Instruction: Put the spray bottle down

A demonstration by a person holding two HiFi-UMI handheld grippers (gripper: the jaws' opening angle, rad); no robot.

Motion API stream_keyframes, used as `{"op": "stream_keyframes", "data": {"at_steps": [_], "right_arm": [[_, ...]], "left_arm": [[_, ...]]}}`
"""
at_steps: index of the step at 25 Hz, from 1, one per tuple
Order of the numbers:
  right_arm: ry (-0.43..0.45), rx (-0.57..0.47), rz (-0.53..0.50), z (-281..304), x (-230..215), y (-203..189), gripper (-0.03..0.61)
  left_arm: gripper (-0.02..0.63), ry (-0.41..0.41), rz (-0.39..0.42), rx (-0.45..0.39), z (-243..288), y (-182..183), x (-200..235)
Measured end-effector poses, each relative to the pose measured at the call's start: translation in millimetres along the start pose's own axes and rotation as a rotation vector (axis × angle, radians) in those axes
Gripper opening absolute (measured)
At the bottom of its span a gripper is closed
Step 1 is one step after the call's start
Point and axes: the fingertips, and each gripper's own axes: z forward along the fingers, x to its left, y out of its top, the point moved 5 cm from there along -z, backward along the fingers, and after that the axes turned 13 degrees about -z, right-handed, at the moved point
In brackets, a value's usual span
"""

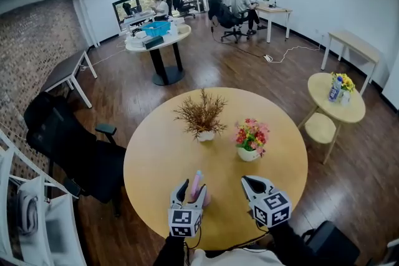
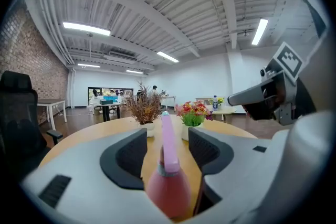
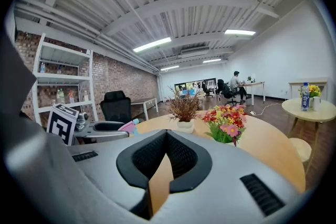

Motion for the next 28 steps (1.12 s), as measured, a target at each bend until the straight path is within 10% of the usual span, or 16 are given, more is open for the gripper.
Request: {"op": "stream_keyframes", "data": {"at_steps": [6,13,28], "right_arm": [[0.002,0.003,0.011,-2,2,-4,-0.028],[0.009,-0.031,0.011,-3,5,5,-0.028],[0.036,-0.125,-0.005,0,20,39,-0.028]], "left_arm": [[0.248,0.028,-0.087,-0.072,-48,15,9],[-0.008,0.102,-0.066,-0.061,-72,33,18],[-0.008,0.095,-0.063,-0.016,-76,43,17]]}}
